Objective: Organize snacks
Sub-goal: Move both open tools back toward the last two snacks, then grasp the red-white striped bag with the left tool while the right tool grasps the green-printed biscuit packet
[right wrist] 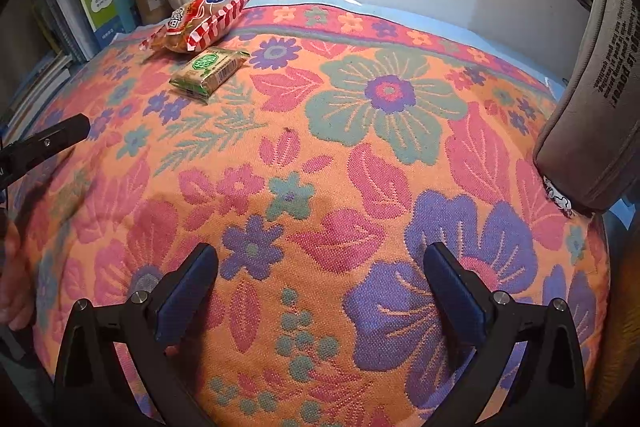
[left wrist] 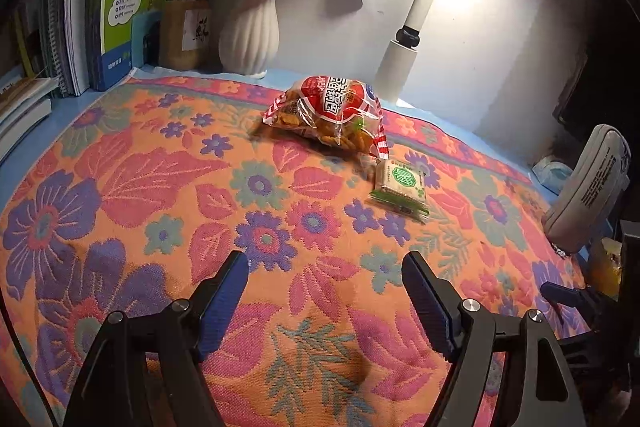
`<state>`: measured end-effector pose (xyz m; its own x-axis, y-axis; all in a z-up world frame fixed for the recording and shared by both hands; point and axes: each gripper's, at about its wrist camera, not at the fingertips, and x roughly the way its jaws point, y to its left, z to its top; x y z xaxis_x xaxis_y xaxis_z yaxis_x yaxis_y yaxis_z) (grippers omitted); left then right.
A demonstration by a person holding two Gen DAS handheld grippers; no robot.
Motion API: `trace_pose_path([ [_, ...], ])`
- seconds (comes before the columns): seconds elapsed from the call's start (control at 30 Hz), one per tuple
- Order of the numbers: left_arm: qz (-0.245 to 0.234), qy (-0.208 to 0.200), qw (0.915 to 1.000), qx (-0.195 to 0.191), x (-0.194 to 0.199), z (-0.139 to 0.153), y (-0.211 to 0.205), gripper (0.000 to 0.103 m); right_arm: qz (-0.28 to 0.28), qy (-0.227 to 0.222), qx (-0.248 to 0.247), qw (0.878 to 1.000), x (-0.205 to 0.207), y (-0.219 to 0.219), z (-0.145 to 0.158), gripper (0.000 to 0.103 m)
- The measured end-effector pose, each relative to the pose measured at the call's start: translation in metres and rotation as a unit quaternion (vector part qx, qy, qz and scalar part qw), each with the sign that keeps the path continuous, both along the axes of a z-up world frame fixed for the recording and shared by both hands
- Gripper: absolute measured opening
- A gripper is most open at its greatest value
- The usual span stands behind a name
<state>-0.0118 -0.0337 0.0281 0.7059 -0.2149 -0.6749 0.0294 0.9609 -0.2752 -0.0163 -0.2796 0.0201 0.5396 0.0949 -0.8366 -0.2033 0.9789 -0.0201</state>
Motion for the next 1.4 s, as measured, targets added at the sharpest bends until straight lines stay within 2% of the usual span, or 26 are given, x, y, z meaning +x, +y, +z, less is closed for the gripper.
trace_pose_path([
  [0.37,0.019,0.036,0.9990,-0.018,0.006,-0.009,0.011,0.077,-0.003,0.000,-0.005,1.000,-0.001,0.002,0.000,0.103],
  [0.6,0.026,0.043,0.9984,-0.027,0.006,-0.010,0.016,0.077,-0.006,-0.006,-0.017,1.000,-0.006,0.005,0.001,0.103],
  [0.7,0.014,0.051,0.9984,-0.019,0.008,-0.010,0.013,0.077,0.000,-0.001,-0.016,1.000,-0.006,0.005,0.002,0.103],
  [0.8,-0.022,0.064,0.9976,-0.018,0.017,-0.002,0.014,0.077,0.006,0.023,-0.004,1.000,-0.001,0.005,0.006,0.103],
  [0.87,-0.030,0.050,0.9978,-0.032,0.024,0.011,0.022,0.077,0.026,0.041,0.025,0.999,0.008,0.012,0.013,0.103],
  [1.0,-0.043,0.044,0.9966,-0.055,0.071,0.040,0.043,0.081,0.046,0.045,0.062,0.996,0.042,0.035,0.032,0.103],
  [1.1,-0.057,0.052,0.9950,-0.063,0.114,0.046,0.048,0.082,0.041,0.037,0.085,0.995,0.071,0.055,0.039,0.103],
  [1.27,-0.073,0.072,0.9911,-0.085,0.168,0.029,0.043,0.082,0.024,0.036,0.074,0.996,0.105,0.092,0.028,0.103],
  [1.4,-0.081,0.079,0.9886,-0.100,0.189,0.011,0.037,0.082,0.002,0.032,0.066,0.997,0.120,0.105,0.014,0.102],
])
